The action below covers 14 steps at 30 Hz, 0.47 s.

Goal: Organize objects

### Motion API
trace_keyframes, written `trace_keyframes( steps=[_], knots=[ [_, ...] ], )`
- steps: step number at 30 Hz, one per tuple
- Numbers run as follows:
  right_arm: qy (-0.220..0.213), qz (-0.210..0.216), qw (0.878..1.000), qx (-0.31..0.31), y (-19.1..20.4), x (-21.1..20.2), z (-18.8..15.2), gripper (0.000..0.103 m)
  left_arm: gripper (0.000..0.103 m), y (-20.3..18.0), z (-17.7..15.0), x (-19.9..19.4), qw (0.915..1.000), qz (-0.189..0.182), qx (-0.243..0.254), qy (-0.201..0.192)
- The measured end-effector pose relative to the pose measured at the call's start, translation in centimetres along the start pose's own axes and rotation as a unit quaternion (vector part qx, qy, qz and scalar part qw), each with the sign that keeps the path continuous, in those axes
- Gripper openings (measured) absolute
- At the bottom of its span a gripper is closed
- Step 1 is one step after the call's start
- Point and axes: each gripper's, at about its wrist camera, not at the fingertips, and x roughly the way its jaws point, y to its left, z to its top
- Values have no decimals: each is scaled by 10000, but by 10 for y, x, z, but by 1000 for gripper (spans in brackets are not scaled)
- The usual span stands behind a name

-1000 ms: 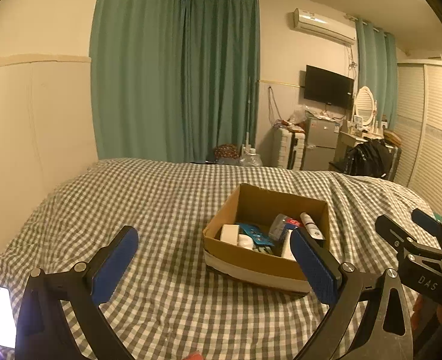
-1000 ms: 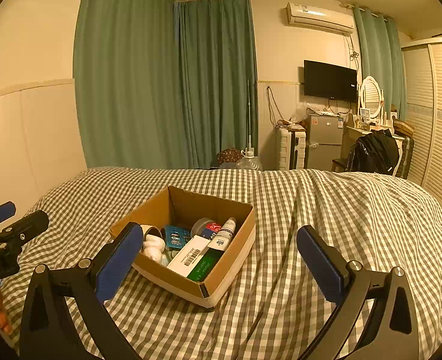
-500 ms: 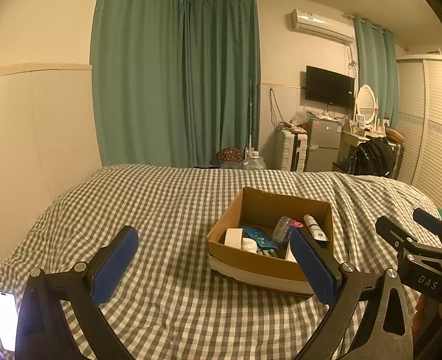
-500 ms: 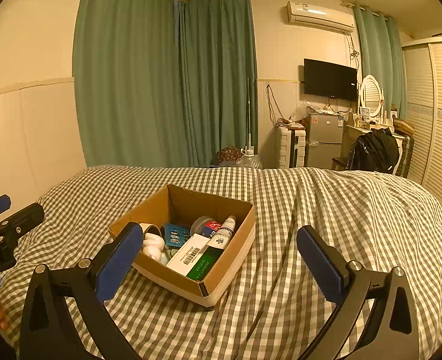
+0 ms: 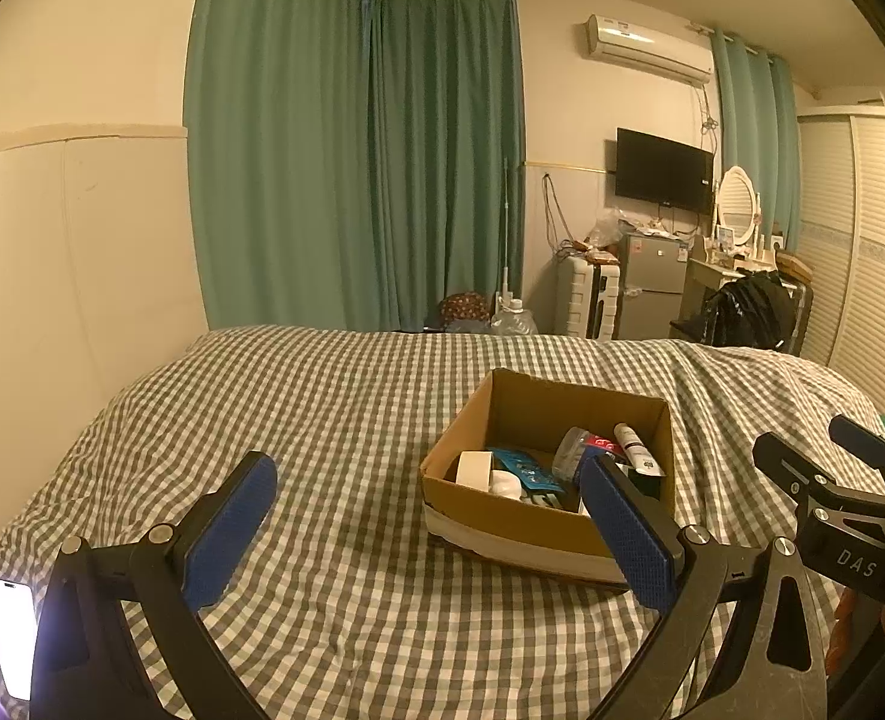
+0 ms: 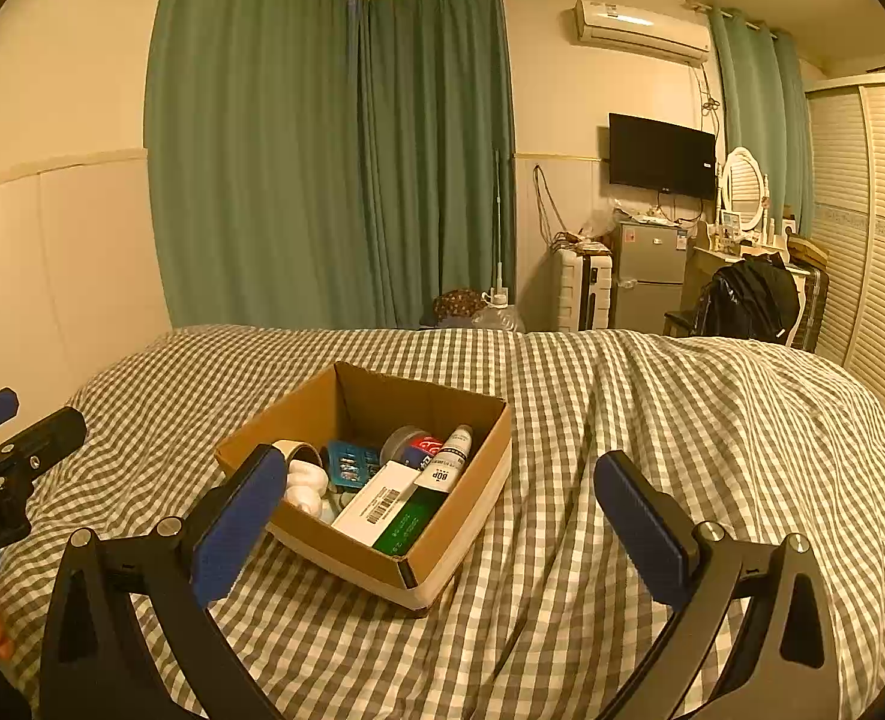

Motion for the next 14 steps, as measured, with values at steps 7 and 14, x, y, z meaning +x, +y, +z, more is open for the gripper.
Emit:
trace_keyframes(
  steps=[7, 14],
  knots=[
    [30, -7, 10000, 13, 2, 2, -2, 103, 103, -1, -1, 0, 10000, 0, 17, 16],
    [52, -12, 10000, 7, 2, 3, -3, 103, 103, -3, -2, 0, 9999, -31, 100, 11]
  ],
)
